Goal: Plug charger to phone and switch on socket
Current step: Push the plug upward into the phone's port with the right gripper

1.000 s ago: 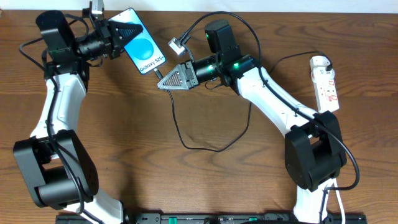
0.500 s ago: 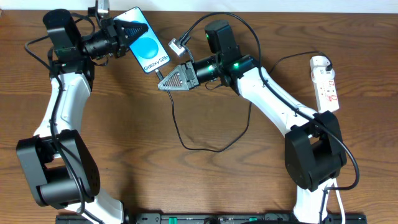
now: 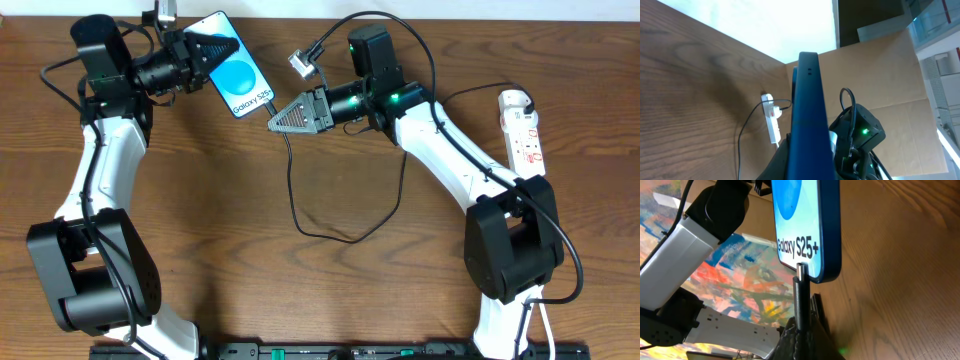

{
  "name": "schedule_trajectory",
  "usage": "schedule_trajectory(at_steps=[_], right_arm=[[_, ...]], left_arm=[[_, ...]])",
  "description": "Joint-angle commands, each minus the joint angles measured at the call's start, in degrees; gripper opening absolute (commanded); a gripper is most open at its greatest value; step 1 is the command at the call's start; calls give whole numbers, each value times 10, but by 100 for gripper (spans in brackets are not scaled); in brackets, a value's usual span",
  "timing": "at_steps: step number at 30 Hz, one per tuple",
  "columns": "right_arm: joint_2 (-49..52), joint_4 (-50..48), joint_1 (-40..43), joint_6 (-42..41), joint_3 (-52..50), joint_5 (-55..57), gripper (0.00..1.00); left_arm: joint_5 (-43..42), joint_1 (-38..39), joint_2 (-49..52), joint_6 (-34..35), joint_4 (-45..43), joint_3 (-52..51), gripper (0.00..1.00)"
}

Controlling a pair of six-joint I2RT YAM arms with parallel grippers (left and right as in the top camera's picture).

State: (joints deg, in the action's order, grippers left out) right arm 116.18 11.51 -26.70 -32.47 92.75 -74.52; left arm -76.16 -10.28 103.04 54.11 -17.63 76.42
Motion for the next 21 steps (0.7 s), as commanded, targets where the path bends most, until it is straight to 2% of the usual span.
schedule_trajectory(at_steps=[1, 5, 21], right_arm=[[-8, 4, -6, 2, 6, 19, 1], [-8, 33, -13, 19, 5, 19, 1], [-8, 37, -21, 19, 5, 4, 1]], left_arm=[[-29, 7, -8, -5, -1, 7, 7], [-26, 7, -8, -5, -1, 7, 7], [-11, 0, -8, 3, -7, 7, 8]])
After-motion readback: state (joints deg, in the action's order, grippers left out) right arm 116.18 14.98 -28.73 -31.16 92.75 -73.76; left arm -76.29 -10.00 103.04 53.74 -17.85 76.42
